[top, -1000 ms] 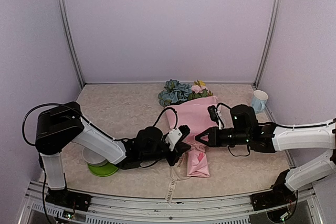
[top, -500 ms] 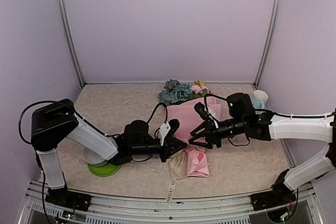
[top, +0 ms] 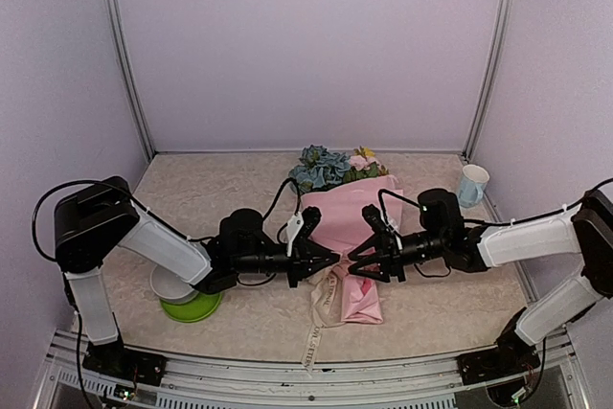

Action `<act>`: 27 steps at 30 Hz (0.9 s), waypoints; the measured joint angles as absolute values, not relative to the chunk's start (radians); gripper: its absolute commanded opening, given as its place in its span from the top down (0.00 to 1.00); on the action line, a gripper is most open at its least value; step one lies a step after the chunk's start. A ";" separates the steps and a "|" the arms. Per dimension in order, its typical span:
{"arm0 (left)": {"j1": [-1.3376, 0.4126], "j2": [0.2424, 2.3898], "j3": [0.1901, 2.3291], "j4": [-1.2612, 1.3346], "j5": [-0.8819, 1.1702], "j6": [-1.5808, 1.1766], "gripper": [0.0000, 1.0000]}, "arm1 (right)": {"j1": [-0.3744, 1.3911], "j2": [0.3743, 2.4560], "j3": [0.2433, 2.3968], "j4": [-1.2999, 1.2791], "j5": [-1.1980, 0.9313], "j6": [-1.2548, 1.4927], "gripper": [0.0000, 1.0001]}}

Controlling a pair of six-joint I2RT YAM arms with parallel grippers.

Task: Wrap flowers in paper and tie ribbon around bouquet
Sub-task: Cross the half-tied ribbon over the folded bouquet.

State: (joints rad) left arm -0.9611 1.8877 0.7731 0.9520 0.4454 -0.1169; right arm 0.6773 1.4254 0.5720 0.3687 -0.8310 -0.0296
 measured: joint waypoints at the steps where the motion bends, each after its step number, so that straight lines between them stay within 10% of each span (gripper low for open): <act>1: -0.956 1.888 0.774 0.960 0.453 -0.123 1.00 | 0.680 1.444 0.572 0.399 -0.830 -0.030 0.59; 17: -0.931 1.928 0.793 1.070 0.533 -0.206 1.00 | 0.731 1.647 0.601 0.635 -0.833 -0.028 0.68; 23: -0.931 1.930 0.793 1.097 0.550 -0.222 1.00 | 0.738 1.681 0.617 0.682 -0.844 -0.018 1.00; 27: -0.930 1.932 0.793 1.104 0.551 -0.226 1.00 | 0.738 1.692 0.627 0.689 -0.852 -0.006 1.00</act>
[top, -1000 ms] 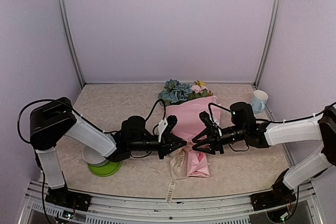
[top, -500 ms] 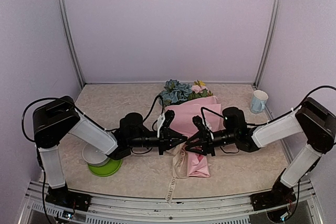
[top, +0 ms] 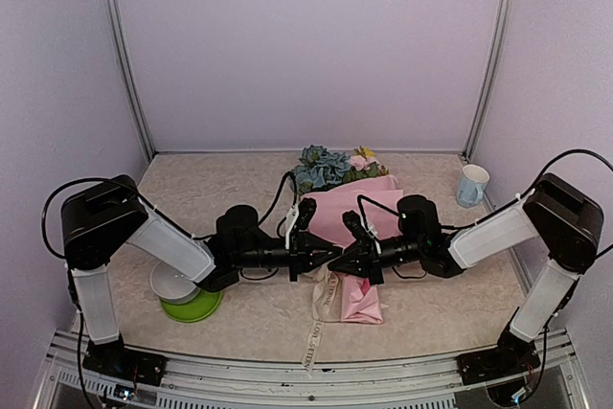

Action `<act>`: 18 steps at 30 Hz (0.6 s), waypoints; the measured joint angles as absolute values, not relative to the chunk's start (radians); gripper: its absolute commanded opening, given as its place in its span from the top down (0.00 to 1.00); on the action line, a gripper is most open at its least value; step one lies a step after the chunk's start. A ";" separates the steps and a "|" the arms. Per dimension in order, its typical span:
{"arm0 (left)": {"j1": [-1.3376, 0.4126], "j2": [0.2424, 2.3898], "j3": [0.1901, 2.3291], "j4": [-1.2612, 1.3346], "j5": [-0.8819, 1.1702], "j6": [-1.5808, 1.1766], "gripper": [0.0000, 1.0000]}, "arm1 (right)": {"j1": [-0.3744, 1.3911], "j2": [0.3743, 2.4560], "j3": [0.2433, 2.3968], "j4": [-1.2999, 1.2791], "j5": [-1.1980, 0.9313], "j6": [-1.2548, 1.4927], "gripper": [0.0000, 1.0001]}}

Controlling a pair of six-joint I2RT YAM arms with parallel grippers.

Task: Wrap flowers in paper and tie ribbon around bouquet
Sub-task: Cross the half-tied ribbon over the folded bouquet.

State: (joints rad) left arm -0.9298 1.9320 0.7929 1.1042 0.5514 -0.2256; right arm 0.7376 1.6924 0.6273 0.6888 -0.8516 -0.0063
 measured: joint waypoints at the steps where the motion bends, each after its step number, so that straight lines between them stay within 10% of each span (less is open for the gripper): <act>1: -0.929 1.933 0.793 1.106 0.552 -0.227 1.00 | 0.738 1.692 0.627 0.691 -0.852 -0.006 1.00; 6: -0.923 1.933 0.793 1.105 0.549 -0.227 0.51 | 0.738 1.692 0.627 0.690 -0.852 -0.006 1.00; 18: -0.905 1.903 0.713 1.039 0.508 -0.186 0.60 | 0.738 1.688 0.627 0.663 -0.845 -0.007 1.00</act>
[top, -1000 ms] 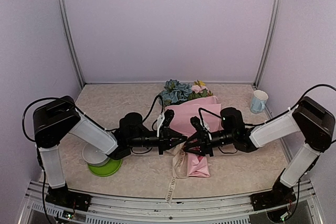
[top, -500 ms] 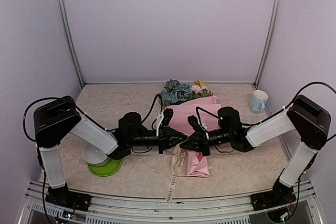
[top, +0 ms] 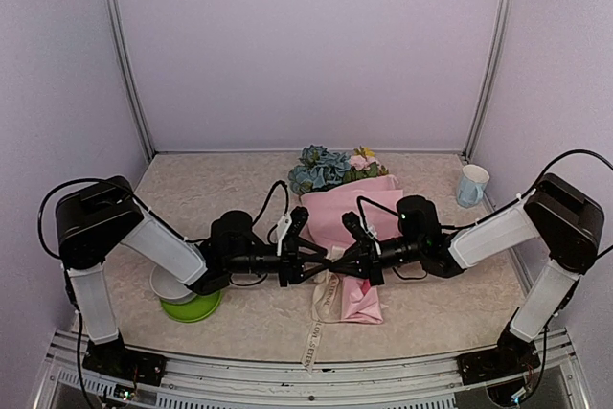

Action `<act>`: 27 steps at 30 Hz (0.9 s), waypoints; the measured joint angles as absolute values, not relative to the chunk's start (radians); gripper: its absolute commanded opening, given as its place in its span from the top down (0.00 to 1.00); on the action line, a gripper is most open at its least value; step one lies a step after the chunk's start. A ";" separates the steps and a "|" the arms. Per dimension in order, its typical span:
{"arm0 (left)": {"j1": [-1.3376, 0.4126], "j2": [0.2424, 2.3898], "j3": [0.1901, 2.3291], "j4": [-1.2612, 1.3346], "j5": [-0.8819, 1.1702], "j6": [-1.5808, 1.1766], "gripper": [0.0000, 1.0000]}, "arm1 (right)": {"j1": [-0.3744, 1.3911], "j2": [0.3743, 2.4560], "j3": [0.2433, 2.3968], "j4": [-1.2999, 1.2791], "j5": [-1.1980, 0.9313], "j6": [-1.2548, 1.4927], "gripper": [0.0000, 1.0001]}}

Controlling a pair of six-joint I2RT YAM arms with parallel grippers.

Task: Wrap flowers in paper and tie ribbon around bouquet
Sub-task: Cross the half-tied ribbon over the folded bouquet.

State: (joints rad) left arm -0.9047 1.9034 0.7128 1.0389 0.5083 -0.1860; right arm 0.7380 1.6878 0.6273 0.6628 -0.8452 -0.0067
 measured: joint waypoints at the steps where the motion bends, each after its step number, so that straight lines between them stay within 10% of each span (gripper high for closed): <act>1: -0.905 1.903 0.713 1.039 0.508 -0.186 0.59 | 0.739 1.688 0.628 0.660 -0.844 -0.007 1.00; 6: -0.906 1.903 0.714 1.039 0.508 -0.191 0.82 | 0.747 1.687 0.628 0.645 -0.834 -0.010 1.00; 15: -0.912 1.903 0.727 1.039 0.519 -0.188 0.69 | 0.751 1.668 0.630 0.622 -0.818 -0.019 1.00; 22: -0.927 1.903 0.741 1.034 0.544 -0.196 0.98 | 0.751 1.664 0.630 0.614 -0.806 -0.027 1.00; 27: -0.935 1.903 0.769 1.008 0.546 -0.189 1.00 | 0.751 1.656 0.630 0.590 -0.805 -0.033 1.00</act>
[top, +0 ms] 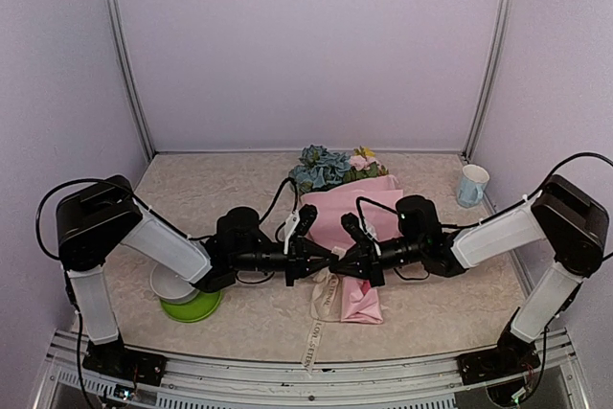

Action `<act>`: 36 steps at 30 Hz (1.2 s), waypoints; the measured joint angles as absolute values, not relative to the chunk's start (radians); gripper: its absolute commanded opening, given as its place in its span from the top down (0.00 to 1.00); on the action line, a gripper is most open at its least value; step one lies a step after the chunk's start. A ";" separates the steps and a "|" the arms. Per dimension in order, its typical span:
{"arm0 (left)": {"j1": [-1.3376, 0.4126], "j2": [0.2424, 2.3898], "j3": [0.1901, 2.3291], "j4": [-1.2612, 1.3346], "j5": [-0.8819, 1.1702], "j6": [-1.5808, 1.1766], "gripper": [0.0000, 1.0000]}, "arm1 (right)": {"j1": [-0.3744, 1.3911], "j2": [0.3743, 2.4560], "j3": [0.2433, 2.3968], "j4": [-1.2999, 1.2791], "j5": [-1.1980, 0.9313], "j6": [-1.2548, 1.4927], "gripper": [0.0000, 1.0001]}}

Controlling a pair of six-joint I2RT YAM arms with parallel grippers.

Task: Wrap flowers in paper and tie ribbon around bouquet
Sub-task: Cross the half-tied ribbon over the folded bouquet.

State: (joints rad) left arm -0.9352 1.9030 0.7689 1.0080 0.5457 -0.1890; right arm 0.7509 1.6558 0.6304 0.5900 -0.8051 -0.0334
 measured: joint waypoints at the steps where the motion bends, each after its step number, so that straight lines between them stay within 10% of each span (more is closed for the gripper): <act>1: -0.935 1.903 0.769 1.008 0.546 -0.189 1.00 | 0.751 1.654 0.630 0.585 -0.804 -0.035 0.96; 5: -0.936 1.903 0.769 0.993 0.534 -0.189 1.00 | 0.752 1.636 0.633 0.542 -0.786 -0.039 0.70; 11: -0.940 1.903 0.770 0.900 0.508 -0.185 1.00 | 0.752 1.523 0.661 0.363 -0.678 -0.031 0.61; 26: -0.961 1.907 0.822 0.764 0.484 -0.157 1.00 | 0.752 1.479 0.755 -0.047 -0.373 -0.015 0.69; 36: -0.966 1.934 0.860 0.699 0.479 -0.145 1.00 | 0.752 1.524 0.779 -0.094 -0.331 -0.031 1.00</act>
